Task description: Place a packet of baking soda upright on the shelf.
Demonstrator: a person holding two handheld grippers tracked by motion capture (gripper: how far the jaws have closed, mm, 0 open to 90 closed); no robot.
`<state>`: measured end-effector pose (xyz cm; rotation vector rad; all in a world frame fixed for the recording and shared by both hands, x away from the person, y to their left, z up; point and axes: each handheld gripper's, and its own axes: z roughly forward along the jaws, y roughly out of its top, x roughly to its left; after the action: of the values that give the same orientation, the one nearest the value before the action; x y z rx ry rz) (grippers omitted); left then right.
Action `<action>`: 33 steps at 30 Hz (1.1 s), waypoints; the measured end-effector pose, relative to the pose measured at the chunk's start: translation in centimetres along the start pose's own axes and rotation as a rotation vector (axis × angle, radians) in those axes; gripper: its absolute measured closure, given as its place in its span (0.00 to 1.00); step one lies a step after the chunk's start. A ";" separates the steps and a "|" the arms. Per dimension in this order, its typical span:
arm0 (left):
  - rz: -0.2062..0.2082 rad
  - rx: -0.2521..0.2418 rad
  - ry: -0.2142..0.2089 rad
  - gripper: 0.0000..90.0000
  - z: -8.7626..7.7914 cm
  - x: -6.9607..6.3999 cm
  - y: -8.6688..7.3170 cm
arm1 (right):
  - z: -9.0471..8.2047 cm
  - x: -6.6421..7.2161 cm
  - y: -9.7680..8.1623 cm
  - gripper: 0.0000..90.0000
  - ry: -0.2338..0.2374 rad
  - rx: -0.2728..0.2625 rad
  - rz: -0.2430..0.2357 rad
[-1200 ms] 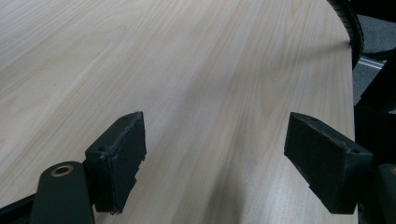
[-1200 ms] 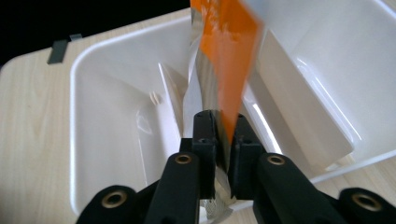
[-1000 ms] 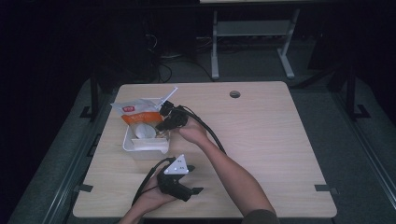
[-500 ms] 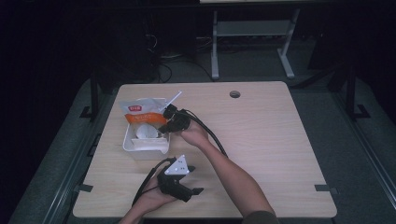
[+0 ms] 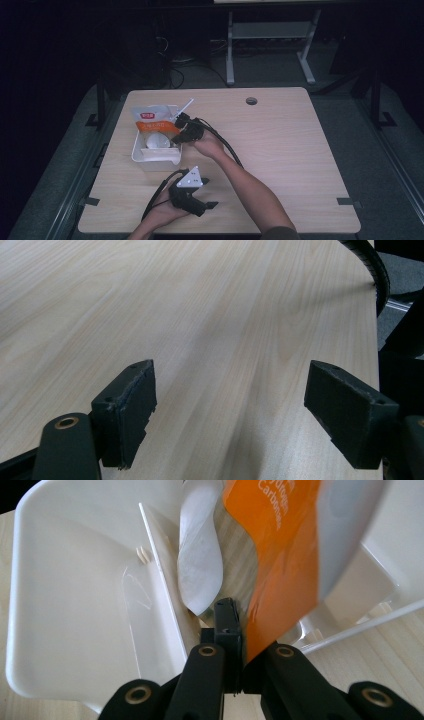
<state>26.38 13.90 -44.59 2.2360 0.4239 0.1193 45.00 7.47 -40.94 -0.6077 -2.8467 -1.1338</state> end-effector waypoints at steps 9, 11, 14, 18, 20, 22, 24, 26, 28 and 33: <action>-0.002 0.001 -0.002 0.23 0.0 0.1 0.0 | -1.2 -0.8 -0.1 0.87 0.081 -0.077 0.061; -0.002 0.001 -0.001 0.23 0.0 0.1 0.0 | -1.6 -0.9 -0.1 0.87 0.085 -0.095 0.069; 0.000 0.002 -0.001 0.23 0.0 0.0 0.0 | -1.8 -0.9 -0.1 0.88 0.079 -0.097 0.065; -0.001 0.002 -0.002 0.23 0.0 0.0 -0.1 | -2.3 -0.8 -0.2 0.86 0.091 -0.109 0.066; -0.002 0.002 -0.001 0.23 0.0 0.1 -0.1 | -2.7 -0.9 -0.3 0.84 0.093 -0.122 0.068; -0.003 0.000 0.002 0.23 -0.1 0.2 -0.1 | -3.1 -1.0 -0.4 0.83 0.098 -0.130 0.071; -0.009 -0.004 0.002 0.23 -0.2 0.3 -0.1 | -3.5 -1.1 -0.6 0.83 0.096 -0.133 0.076; -0.013 -0.009 0.003 0.23 -0.3 0.4 -0.2 | -3.9 -1.2 -0.7 0.82 0.097 -0.140 0.076; -0.016 -0.010 0.004 0.23 -0.3 0.5 -0.2 | -4.4 -1.3 -0.9 0.82 0.092 -0.149 0.077; -0.013 -0.005 0.003 0.23 -0.3 0.4 -0.2 | -5.6 -1.6 -1.5 0.79 0.092 -0.163 0.088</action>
<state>26.70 14.34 -44.57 2.2281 0.4394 0.1168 45.19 2.19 -38.07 -0.6618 -2.6418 -1.3507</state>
